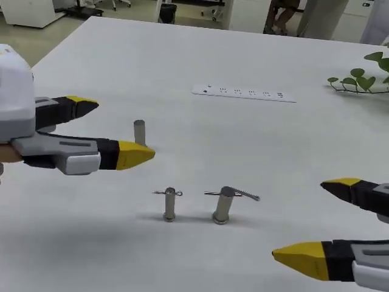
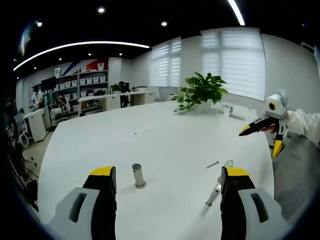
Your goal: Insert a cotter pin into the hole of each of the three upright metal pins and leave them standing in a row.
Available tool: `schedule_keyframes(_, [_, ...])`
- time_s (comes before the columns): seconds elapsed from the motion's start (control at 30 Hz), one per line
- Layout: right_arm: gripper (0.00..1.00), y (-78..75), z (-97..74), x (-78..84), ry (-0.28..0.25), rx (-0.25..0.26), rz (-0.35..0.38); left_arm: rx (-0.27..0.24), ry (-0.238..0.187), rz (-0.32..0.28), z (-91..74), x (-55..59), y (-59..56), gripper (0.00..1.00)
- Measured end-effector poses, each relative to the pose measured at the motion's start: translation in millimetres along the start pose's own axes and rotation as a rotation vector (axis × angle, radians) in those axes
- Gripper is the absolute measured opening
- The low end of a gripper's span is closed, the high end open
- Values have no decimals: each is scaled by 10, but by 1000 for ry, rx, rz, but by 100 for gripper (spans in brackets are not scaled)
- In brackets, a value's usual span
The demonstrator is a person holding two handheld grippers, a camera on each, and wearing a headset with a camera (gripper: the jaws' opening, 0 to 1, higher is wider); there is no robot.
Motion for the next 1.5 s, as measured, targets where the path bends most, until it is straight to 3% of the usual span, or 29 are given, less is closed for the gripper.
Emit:
schedule_keyframes(0.17, [91,-46,-5,29,7,6,21,-25,38,1,205,100,88,76])
schedule_keyframes(0.33, [91,-39,-15,74,21,6,32,0,40,-35,405,186,154,68])
schedule_keyframes(0.7, [91,-64,-6,78,34,4,44,-52,112,-60,821,455,345,50])
schedule_keyframes(0.73, [90,-60,-6,82,35,3,47,-54,132,-35,840,465,355,49])
schedule_keyframes(0.97, [91,-35,13,124,60,0,51,-68,120,-37,905,449,421,39])
schedule_keyframes(1.1, [89,-25,10,143,73,-7,51,-81,132,-25,918,468,465,22])
schedule_keyframes(1.27, [90,-25,0,153,79,-4,51,-75,140,-21,926,508,495,11])
schedule_keyframes(1.37, [89,-29,-5,154,80,-5,52,-72,136,-9,909,507,501,10])
schedule_keyframes(1.43, [89,-27,-9,158,79,-5,52,-43,141,22,899,503,497,10])
schedule_keyframes(1.47, [89,-22,-11,164,80,-5,54,-47,133,-18,900,504,503,10])
schedule_keyframes(1.5, [89,-20,-10,167,80,-6,54,-49,133,-8,899,503,505,10])
Point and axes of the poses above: the centre of the closed fingertips' face, and the gripper's own axes: z roughly forward along the fingers, y roughly to its left, x roughly out of its underside, the point moved 9 cm from there along -z, roughly backward along the fingers, and after that the axes turned 9 degrees about z, right-handed, at the moved point
